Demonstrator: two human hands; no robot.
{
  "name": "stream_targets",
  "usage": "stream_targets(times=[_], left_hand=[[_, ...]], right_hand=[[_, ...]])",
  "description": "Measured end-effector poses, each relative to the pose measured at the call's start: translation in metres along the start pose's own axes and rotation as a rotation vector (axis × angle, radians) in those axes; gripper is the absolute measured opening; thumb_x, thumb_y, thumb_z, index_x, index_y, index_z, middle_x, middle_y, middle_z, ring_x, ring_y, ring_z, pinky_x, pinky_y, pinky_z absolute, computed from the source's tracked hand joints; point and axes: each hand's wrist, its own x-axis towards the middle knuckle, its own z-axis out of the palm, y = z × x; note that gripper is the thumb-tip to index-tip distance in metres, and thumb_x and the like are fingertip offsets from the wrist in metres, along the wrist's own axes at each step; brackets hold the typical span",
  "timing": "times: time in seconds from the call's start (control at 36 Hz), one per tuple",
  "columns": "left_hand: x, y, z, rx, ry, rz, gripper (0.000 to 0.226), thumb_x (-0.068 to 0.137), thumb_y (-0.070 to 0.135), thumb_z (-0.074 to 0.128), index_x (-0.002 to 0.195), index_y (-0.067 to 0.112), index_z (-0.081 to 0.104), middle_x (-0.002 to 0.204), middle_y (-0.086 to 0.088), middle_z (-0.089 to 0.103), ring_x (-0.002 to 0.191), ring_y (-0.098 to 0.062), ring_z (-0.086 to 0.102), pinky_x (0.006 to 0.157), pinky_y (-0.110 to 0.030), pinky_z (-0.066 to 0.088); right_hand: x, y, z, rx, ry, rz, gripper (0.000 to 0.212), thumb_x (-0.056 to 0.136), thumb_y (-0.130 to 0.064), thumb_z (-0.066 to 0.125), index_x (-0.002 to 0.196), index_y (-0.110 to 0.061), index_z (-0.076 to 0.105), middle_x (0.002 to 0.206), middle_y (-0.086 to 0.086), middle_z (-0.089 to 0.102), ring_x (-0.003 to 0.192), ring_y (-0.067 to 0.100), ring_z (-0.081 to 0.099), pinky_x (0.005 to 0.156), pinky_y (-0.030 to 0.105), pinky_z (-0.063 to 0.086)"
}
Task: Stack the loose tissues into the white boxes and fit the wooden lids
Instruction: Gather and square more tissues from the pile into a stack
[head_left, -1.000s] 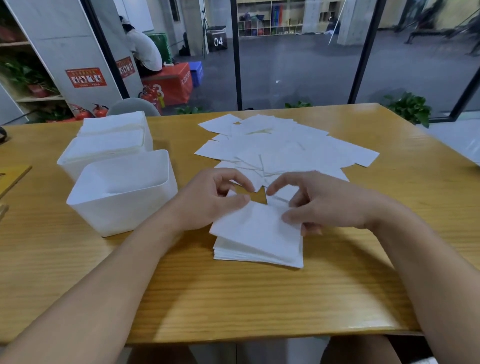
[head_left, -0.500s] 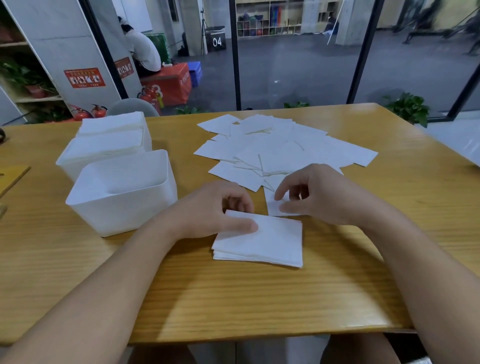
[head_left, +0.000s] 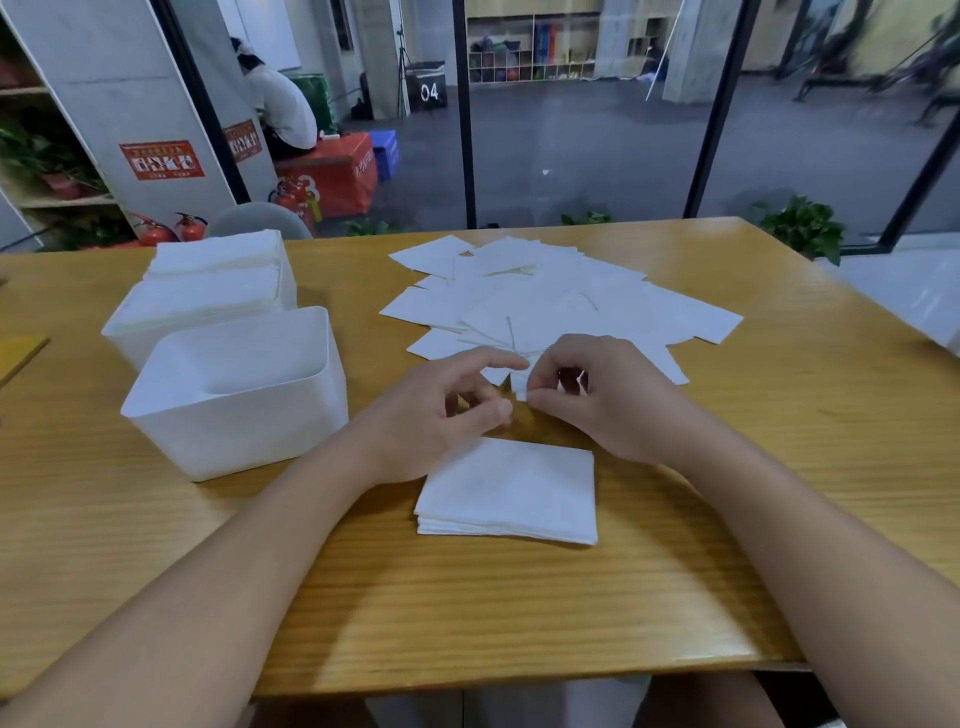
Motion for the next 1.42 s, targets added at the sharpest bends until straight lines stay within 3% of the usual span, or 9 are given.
stream_targets(times=[0.11,0.25,0.39,0.53,0.64,0.83,1.08,1.22,1.42], left_hand=[[0.001,0.002,0.001,-0.01,0.041,-0.013,0.023,0.112,0.031,0.06,0.125,0.041,0.078,0.115,0.015,0.08,0.106,-0.02,0.072,0.097,-0.058,0.056],[0.002,0.001,-0.003,-0.101,0.249,-0.031,0.021,0.107,0.041,0.065,0.103,0.035,0.085,0.095,0.014,0.081,0.09,-0.002,0.071,0.08,-0.015,0.05],[0.004,0.001,-0.007,-0.274,0.423,-0.063,0.034,0.097,0.056,0.079,0.088,0.023,0.079,0.08,0.005,0.073,0.072,-0.008,0.064,0.067,-0.021,0.05],[0.005,0.002,-0.007,-0.283,0.472,-0.097,0.026,0.09,0.031,0.092,0.087,0.019,0.069,0.093,-0.005,0.074,0.086,-0.015,0.071,0.07,-0.024,0.053],[0.004,0.002,-0.009,-0.473,0.438,-0.062,0.024,0.092,0.021,0.088,0.091,0.012,0.065,0.093,-0.012,0.065,0.092,-0.034,0.063,0.082,-0.041,0.051],[0.002,0.006,-0.017,-0.849,0.296,0.003,0.023,0.094,0.014,0.078,0.116,0.018,0.071,0.103,-0.006,0.066,0.091,-0.022,0.067,0.072,-0.033,0.055],[0.002,0.004,-0.016,-0.878,0.109,0.029,0.056,0.098,0.014,0.081,0.151,0.02,0.062,0.117,-0.01,0.065,0.109,-0.026,0.069,0.091,-0.037,0.061],[0.002,0.004,-0.016,-0.826,0.123,0.005,0.057,0.096,0.016,0.084,0.149,0.021,0.064,0.112,-0.011,0.067,0.101,-0.023,0.07,0.085,-0.033,0.061],[-0.003,0.004,-0.016,-0.396,0.208,-0.146,0.027,0.1,0.038,0.082,0.126,0.034,0.077,0.082,0.0,0.067,0.075,-0.014,0.055,0.066,-0.016,0.045]], right_hand=[[0.0,-0.003,-0.002,0.12,0.023,-0.022,0.01,0.098,-0.032,0.08,0.089,-0.032,0.077,0.087,-0.018,0.073,0.074,0.002,0.06,0.068,0.012,0.045],[0.0,0.002,-0.003,0.079,0.032,0.017,0.007,0.1,-0.032,0.077,0.097,-0.037,0.078,0.093,-0.026,0.071,0.078,-0.003,0.063,0.069,0.009,0.046],[0.0,0.012,0.0,-0.076,-0.018,0.065,0.004,0.1,-0.041,0.075,0.103,-0.038,0.074,0.102,-0.018,0.068,0.09,0.003,0.065,0.076,0.019,0.052],[-0.001,0.013,0.003,-0.058,-0.024,0.07,0.002,0.099,-0.04,0.076,0.1,-0.04,0.075,0.101,-0.021,0.066,0.088,0.001,0.065,0.076,0.017,0.053],[0.0,0.015,0.001,-0.14,-0.015,0.083,0.009,0.1,-0.03,0.072,0.105,-0.037,0.074,0.105,-0.022,0.065,0.093,-0.002,0.064,0.075,0.021,0.055],[0.001,0.013,-0.002,-0.171,-0.017,0.117,0.011,0.101,-0.028,0.071,0.11,-0.035,0.075,0.11,-0.02,0.065,0.094,0.001,0.064,0.081,0.027,0.056],[-0.003,-0.015,-0.017,0.411,-0.014,0.071,0.033,0.113,-0.041,0.057,0.145,-0.043,0.063,0.143,-0.025,0.065,0.133,-0.003,0.058,0.106,0.03,0.047],[-0.003,-0.016,-0.015,0.515,-0.015,0.083,0.023,0.106,-0.035,0.073,0.128,-0.035,0.076,0.114,0.0,0.078,0.1,0.021,0.077,0.08,0.036,0.061],[-0.005,-0.008,-0.022,0.46,-0.202,0.166,0.013,0.098,-0.02,0.08,0.109,-0.025,0.079,0.073,0.006,0.06,0.063,0.021,0.058,0.058,0.03,0.049]])
